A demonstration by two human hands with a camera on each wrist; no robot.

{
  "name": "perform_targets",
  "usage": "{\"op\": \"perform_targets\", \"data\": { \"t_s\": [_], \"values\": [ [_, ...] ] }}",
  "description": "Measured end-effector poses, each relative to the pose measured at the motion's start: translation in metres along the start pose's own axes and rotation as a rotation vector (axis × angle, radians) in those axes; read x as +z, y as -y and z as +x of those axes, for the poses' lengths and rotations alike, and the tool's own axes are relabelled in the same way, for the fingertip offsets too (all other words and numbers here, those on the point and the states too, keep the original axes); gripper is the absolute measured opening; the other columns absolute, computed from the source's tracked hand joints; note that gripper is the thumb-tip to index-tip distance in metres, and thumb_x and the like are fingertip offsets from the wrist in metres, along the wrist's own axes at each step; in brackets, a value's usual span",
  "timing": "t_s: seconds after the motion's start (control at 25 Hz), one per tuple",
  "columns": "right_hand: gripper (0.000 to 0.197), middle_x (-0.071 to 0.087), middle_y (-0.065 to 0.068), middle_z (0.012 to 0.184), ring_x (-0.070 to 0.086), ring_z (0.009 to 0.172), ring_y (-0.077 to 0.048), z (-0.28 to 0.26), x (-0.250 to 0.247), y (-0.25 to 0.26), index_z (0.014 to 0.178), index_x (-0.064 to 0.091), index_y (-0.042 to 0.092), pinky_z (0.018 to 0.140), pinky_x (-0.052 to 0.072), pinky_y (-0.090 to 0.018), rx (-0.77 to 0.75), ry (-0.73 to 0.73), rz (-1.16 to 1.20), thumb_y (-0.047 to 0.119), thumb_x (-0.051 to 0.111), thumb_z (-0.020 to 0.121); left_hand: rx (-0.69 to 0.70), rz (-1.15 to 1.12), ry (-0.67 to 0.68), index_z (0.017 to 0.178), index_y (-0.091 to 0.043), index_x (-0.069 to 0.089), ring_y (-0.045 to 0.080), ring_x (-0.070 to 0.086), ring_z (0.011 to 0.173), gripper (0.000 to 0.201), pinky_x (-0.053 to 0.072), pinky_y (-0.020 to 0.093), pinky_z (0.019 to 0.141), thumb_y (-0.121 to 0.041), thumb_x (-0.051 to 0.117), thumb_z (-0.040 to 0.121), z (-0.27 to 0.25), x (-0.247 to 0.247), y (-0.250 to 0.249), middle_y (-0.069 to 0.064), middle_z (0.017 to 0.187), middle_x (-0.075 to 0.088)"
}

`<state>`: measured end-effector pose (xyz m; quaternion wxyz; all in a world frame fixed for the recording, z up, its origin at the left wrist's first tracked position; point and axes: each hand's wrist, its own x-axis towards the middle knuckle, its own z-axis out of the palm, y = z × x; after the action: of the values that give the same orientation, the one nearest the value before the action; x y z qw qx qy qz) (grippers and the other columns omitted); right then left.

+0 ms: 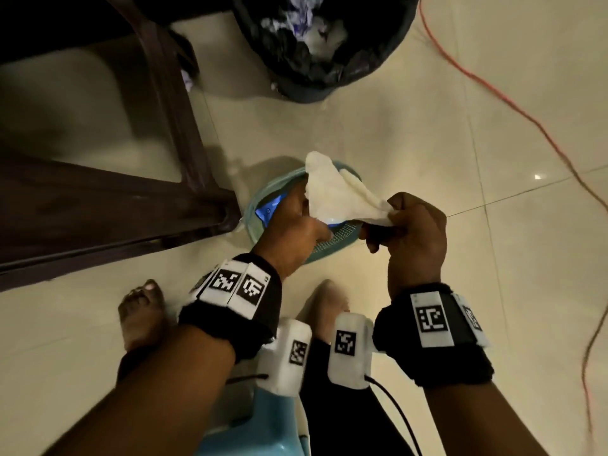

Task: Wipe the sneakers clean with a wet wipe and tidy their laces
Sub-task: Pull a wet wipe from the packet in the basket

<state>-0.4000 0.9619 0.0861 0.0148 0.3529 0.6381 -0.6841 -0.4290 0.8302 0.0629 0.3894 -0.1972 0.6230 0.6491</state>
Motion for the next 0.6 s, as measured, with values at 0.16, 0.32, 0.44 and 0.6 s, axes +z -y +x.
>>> {"op": "perform_targets", "data": {
  "t_s": [0.16,0.32,0.44,0.6],
  "values": [
    [0.010,0.031,-0.026,0.049,0.028,0.045,-0.030,-0.040,0.019,0.053,0.049,0.041,-0.001,0.041,0.028,-0.020,-0.034,0.175,-0.052,0.005,0.039,0.056,-0.074,-0.611,-0.042,0.125,-0.013,0.059,0.033,0.061,0.115,0.051,0.050,0.050,0.094,-0.045,0.047,0.087,-0.077,-0.020,-0.058,0.014,0.122,0.065],
    [0.016,0.031,-0.011,0.049,0.029,0.049,-0.029,-0.099,0.043,0.096,0.049,0.039,0.007,0.045,0.026,-0.034,-0.220,0.388,-0.173,0.017,0.048,0.057,0.071,-0.483,-0.128,0.123,-0.016,0.061,0.027,0.065,0.109,0.049,0.055,0.045,0.085,-0.041,0.064,0.080,-0.130,-0.044,-0.102,0.006,0.116,0.069],
    [0.024,0.049,-0.006,0.055,0.042,0.055,-0.024,-0.137,0.071,0.123,0.058,0.051,0.007,0.051,0.034,-0.034,-0.299,0.367,-0.265,0.024,0.049,0.075,0.196,-0.200,-0.321,0.100,-0.016,0.069,0.012,0.069,0.085,0.016,0.055,0.024,0.069,-0.015,0.068,0.084,-0.168,-0.064,-0.125,-0.004,0.089,0.073],
    [0.030,0.069,-0.005,0.071,0.062,0.067,-0.017,-0.165,0.118,0.166,0.079,0.069,0.010,0.063,0.047,-0.030,-0.290,0.009,-0.203,0.033,0.053,0.088,0.375,0.001,-0.464,0.095,-0.020,0.070,-0.007,0.063,0.072,0.017,0.044,0.006,0.061,-0.007,0.062,0.087,-0.227,-0.092,-0.156,-0.017,0.081,0.068]
  ]
}}
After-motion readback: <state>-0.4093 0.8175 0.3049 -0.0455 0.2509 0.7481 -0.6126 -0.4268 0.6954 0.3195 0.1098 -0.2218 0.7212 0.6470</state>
